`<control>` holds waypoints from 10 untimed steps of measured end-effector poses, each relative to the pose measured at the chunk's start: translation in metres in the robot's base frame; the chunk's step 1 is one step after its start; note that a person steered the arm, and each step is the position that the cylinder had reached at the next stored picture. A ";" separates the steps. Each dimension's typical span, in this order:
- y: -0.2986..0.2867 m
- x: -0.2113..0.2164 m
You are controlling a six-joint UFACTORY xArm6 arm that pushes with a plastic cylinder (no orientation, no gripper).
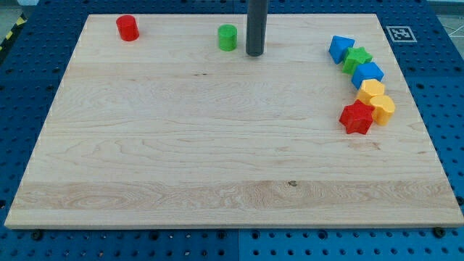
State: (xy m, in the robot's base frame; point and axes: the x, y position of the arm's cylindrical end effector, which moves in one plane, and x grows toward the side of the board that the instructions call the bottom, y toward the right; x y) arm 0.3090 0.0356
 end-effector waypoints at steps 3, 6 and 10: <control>-0.042 -0.023; -0.025 -0.005; -0.006 0.065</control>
State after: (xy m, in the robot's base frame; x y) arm 0.3741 0.0294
